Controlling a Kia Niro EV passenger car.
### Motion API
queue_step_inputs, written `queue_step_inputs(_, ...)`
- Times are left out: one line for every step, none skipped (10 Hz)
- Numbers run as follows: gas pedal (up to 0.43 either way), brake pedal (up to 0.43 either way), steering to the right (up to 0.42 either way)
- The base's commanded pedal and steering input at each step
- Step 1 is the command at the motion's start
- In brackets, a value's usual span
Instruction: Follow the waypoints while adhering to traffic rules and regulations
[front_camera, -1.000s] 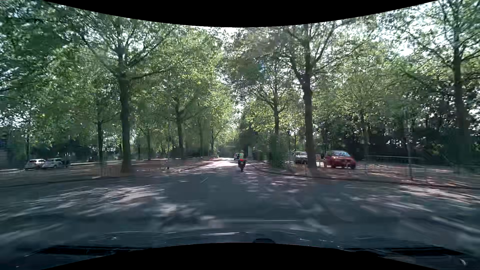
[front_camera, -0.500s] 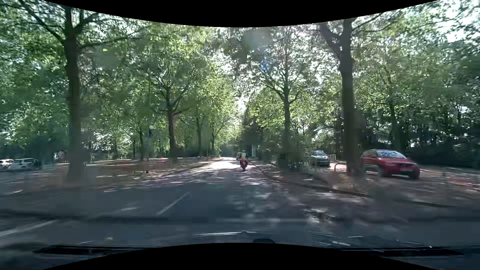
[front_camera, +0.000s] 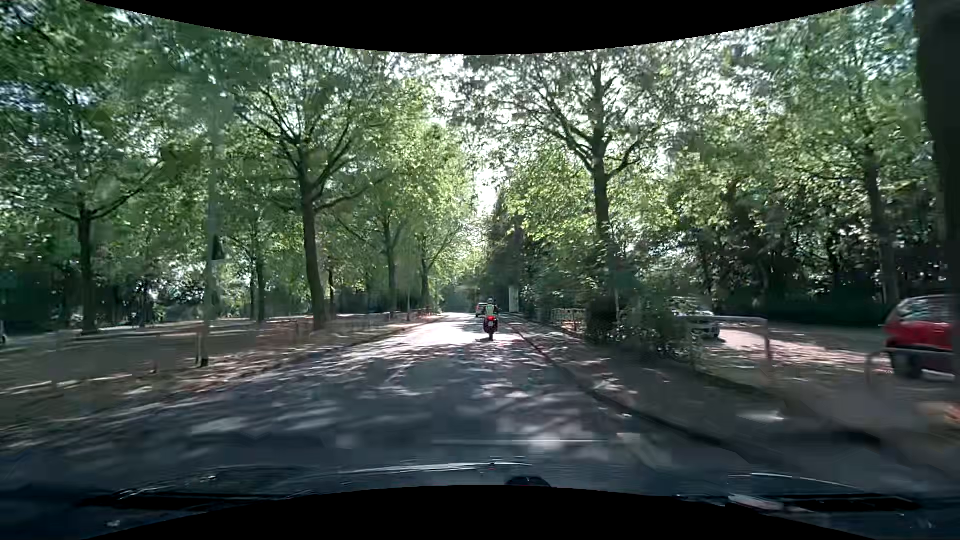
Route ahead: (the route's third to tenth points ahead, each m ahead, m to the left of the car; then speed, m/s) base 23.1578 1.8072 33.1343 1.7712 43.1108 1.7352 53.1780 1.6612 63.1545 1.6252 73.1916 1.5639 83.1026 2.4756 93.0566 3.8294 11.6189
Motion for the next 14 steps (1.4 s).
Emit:
queue_step_inputs(0.169, 0.000, -0.007)
queue_step_inputs(0.169, 0.000, -0.007)
queue_step_inputs(0.169, 0.000, -0.007)
queue_step_inputs(0.169, 0.000, -0.007)
queue_step_inputs(0.157, 0.000, -0.007)
queue_step_inputs(0.138, 0.000, -0.007)
queue_step_inputs(0.138, 0.000, -0.007)
queue_step_inputs(0.138, 0.000, -0.007)
queue_step_inputs(0.138, 0.000, -0.007)
queue_step_inputs(0.138, 0.000, -0.006)
queue_step_inputs(0.138, 0.000, -0.006)
queue_step_inputs(0.150, 0.000, -0.004)
queue_step_inputs(0.157, 0.000, -0.003)
queue_step_inputs(0.157, 0.000, -0.005)
